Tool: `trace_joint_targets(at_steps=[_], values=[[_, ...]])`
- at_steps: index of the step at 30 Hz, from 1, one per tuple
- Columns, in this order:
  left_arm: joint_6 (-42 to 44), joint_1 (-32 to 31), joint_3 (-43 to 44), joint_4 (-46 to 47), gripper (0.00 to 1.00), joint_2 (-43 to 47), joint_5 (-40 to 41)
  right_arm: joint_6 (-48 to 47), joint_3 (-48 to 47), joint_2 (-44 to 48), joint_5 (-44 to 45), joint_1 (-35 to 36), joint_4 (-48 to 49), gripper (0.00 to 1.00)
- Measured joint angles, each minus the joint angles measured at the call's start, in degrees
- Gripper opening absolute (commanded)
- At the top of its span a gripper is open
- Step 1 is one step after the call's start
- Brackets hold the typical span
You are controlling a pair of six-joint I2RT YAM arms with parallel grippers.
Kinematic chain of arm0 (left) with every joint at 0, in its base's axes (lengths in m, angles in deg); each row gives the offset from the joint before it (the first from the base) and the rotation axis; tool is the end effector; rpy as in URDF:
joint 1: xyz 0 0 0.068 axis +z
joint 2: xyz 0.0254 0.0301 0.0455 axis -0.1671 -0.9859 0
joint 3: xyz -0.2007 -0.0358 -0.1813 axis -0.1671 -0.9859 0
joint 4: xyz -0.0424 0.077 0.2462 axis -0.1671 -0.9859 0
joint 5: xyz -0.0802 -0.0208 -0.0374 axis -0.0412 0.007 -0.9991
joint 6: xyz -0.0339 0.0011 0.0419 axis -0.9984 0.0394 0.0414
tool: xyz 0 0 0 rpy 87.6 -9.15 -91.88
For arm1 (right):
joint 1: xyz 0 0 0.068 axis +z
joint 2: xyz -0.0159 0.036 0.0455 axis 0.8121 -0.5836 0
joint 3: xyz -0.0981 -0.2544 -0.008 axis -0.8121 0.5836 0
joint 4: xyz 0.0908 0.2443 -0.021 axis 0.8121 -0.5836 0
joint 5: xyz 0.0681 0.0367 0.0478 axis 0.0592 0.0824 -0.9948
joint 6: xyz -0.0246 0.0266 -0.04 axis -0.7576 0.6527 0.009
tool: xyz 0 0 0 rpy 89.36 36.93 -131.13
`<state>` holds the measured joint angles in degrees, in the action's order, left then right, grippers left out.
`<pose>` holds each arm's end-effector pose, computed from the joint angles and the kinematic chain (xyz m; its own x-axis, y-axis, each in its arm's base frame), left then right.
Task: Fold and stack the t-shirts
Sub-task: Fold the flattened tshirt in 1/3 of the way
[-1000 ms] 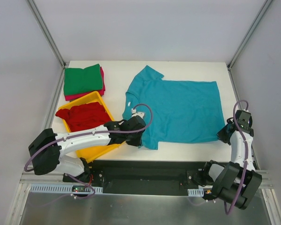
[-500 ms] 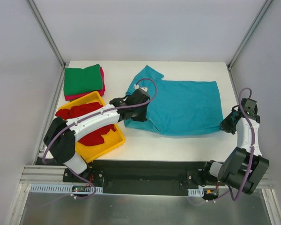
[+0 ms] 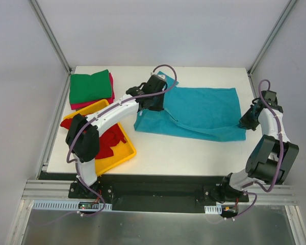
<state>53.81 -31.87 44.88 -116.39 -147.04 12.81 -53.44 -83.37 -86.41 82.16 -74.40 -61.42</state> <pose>0.3148 -0.2739 0.2999 -0.7108 0.0310 -0.7027 0.3203 0.9037 -0.2841 0.2846 -0.1022 0.2484 -0.7680 0.3817 -0.5142 0.3941 0.9146 0.0903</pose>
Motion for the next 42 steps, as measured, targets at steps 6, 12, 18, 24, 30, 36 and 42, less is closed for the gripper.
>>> trace_joint_targets(at_steps=[6, 12, 18, 24, 30, 36, 42], values=[[4.0, 1.5, 5.6, -0.2, 0.0, -5.6, 0.2, 0.3, -2.7, -3.7, 2.2, 0.0, 0.0, 0.01], [7.0, 3.8, 10.1, -0.6, 0.0, -9.9, -0.1, 0.9, -5.8, -7.5, 3.9, 0.1, 0.4, 0.06], [7.9, 5.6, 13.0, -0.8, 0.17, -13.6, -0.5, 2.0, -7.8, -11.6, 4.1, 0.1, 1.4, 0.13], [8.0, 8.0, 19.7, -1.3, 0.88, -20.3, -1.2, 2.4, -9.7, -14.3, 4.6, 0.2, 2.3, 0.9], [7.4, 10.1, 20.5, -2.3, 0.99, -20.7, -1.0, 1.3, -11.2, -11.1, 5.4, 0.3, 2.0, 0.96], [4.8, 10.1, 11.2, -2.1, 0.99, -13.1, -6.8, 0.8, -3.9, 1.3, 2.5, 0.8, 3.3, 0.96], [1.6, 8.3, 2.5, 1.1, 0.99, -9.2, -14.1, -0.2, 2.9, 1.6, -4.3, 6.0, 6.1, 0.96]])
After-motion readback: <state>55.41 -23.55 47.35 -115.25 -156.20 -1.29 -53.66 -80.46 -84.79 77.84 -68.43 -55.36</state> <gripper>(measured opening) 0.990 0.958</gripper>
